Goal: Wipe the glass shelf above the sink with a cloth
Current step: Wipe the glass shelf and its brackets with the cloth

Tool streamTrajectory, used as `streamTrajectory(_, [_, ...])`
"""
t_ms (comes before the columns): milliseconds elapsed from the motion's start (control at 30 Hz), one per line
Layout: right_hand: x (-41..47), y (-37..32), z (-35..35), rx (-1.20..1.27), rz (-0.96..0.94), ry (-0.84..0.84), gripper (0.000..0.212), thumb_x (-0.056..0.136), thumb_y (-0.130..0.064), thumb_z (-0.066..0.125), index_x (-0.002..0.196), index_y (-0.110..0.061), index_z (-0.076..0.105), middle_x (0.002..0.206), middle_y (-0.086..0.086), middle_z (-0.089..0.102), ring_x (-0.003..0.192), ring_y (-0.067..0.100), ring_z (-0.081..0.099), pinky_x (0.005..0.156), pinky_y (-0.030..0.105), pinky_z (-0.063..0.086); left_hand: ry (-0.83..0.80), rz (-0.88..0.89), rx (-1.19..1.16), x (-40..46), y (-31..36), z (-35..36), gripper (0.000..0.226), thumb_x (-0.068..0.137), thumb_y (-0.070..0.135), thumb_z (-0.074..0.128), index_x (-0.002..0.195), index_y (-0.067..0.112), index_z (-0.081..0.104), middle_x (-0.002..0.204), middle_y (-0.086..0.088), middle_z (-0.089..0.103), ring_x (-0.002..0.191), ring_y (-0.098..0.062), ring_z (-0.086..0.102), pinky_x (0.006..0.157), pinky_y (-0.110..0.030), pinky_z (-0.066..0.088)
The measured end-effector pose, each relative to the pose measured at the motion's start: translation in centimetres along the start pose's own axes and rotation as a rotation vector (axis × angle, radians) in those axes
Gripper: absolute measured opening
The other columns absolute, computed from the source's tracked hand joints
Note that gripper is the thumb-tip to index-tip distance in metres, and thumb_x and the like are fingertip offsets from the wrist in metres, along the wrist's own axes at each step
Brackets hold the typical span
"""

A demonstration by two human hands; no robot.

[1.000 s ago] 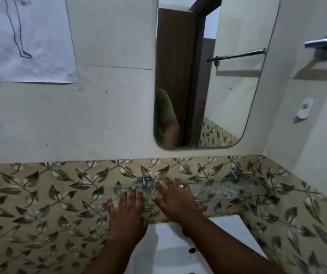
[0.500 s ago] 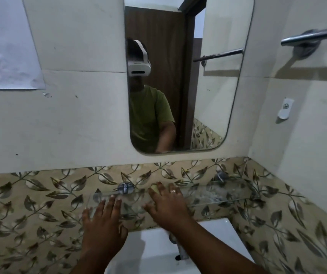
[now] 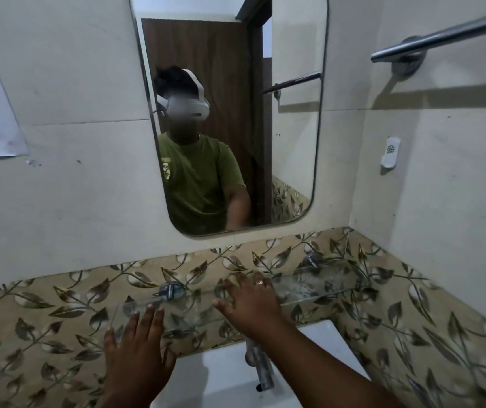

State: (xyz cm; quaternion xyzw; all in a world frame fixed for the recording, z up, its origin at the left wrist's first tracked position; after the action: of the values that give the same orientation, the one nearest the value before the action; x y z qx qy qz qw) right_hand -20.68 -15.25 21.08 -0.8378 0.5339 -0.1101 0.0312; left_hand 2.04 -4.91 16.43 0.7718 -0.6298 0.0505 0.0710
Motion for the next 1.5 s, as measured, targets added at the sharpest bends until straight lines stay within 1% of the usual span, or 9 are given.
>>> streamTrajectory(100, [-0.9,-0.6,0.2,-0.022,-0.063,0.017,0.096,0.076,-0.089,-0.004,0.15,-0.04,0.034,0.164,0.004,0.028,0.147,0.043,0.021,0.117,0.056,0.014,-0.014,-0.005,-0.001,-0.1,0.1,-0.1,0.084,0.063,0.055,0.046,0.135,0.015,0.059,0.14,-0.011,0.06,0.126,-0.036,0.057,0.101,-0.071,0.029])
streamTrajectory(267, [-2.4,2.9,0.3,-0.045,-0.104,0.015,0.073,0.09,-0.08,0.018,0.152,-0.043,0.026,0.166,-0.001,0.022,0.15,0.038,0.017,0.118,0.054,0.016,-0.031,-0.01,0.004,-0.2,-0.2,-0.1,0.083,0.063,0.054,0.045,0.135,0.014,0.059,0.139,-0.012,0.061,0.126,-0.037,0.057,0.102,-0.071,0.027])
streamTrajectory(433, [-0.5,3.4,-0.5,-0.031,0.036,0.022,0.08,0.086,-0.085,0.009,0.146,-0.04,0.038,0.162,0.0,0.03,0.146,0.042,0.024,0.116,0.056,0.022,-0.033,-0.01,-0.017,-0.3,0.5,-0.3,0.079,0.056,0.044,0.056,0.127,0.01,0.065,0.13,-0.016,0.066,0.117,-0.041,0.063,0.097,-0.074,0.03])
streamTrajectory(533, [-1.2,2.6,-0.3,-0.003,-0.016,0.028,0.09,0.084,-0.086,0.003,0.151,-0.035,0.035,0.164,0.004,0.026,0.148,0.041,0.02,0.117,0.056,0.018,-0.008,0.001,-0.048,-0.5,1.3,-0.6,0.075,0.056,0.037,0.048,0.124,0.009,0.067,0.125,-0.019,0.068,0.112,-0.043,0.065,0.097,-0.074,0.03])
streamTrajectory(767, [-3.4,8.3,-0.5,-0.062,-0.022,0.048,0.07,0.093,-0.077,0.018,0.152,-0.041,0.031,0.163,-0.001,0.03,0.148,0.038,0.025,0.115,0.054,0.026,0.023,-0.002,-0.045,-0.6,1.6,-0.9,0.073,0.063,0.036,0.037,0.123,0.009,0.067,0.126,-0.02,0.068,0.114,-0.042,0.065,0.104,-0.071,0.025])
streamTrajectory(967, [-1.1,7.4,-1.1,-0.056,0.053,0.033,0.094,0.081,-0.085,-0.006,0.151,-0.039,0.035,0.164,-0.001,0.028,0.144,0.042,0.028,0.112,0.053,0.027,0.022,-0.024,-0.048,-0.8,1.6,-0.8,0.073,0.067,0.04,0.035,0.124,0.008,0.067,0.126,-0.02,0.068,0.114,-0.042,0.064,0.105,-0.07,0.023])
streamTrajectory(1200, [-3.4,8.9,-0.9,-0.057,-0.085,0.065,0.071,0.094,-0.076,0.019,0.152,-0.038,0.036,0.162,0.0,0.033,0.148,0.037,0.027,0.117,0.051,0.022,-0.01,-0.033,-0.045,-0.7,1.7,-0.7,0.077,0.064,0.04,0.036,0.126,0.008,0.066,0.129,-0.019,0.066,0.115,-0.041,0.064,0.105,-0.071,0.023])
streamTrajectory(1333, [-2.0,10.4,-1.6,-0.089,0.028,0.041,0.091,0.08,-0.084,-0.004,0.152,-0.041,0.032,0.164,-0.001,0.03,0.148,0.037,0.026,0.117,0.048,0.022,-0.013,-0.026,-0.036,-0.8,1.8,-0.7,0.074,0.065,0.04,0.037,0.124,0.007,0.067,0.128,-0.019,0.067,0.115,-0.041,0.064,0.104,-0.071,0.024])
streamTrajectory(1500, [-1.1,9.4,-1.5,-0.085,0.028,0.011,0.091,0.08,-0.086,-0.001,0.155,-0.042,0.027,0.166,0.0,0.024,0.149,0.039,0.022,0.118,0.051,0.018,-0.005,-0.041,-0.039,-1.0,1.8,-1.3,0.075,0.068,0.041,0.035,0.126,0.006,0.065,0.13,-0.02,0.065,0.116,-0.042,0.063,0.105,-0.07,0.023])
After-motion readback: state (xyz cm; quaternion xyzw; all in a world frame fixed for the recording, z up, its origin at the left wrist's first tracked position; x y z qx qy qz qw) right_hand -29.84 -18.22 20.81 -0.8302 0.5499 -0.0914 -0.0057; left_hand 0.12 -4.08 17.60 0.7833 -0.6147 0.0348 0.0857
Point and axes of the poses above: each hand's wrist, its own x-axis towards the middle knuckle, its own z-axis out of the palm, y = z × x, the point moved 4 cm from there along x, towards the middle knuckle
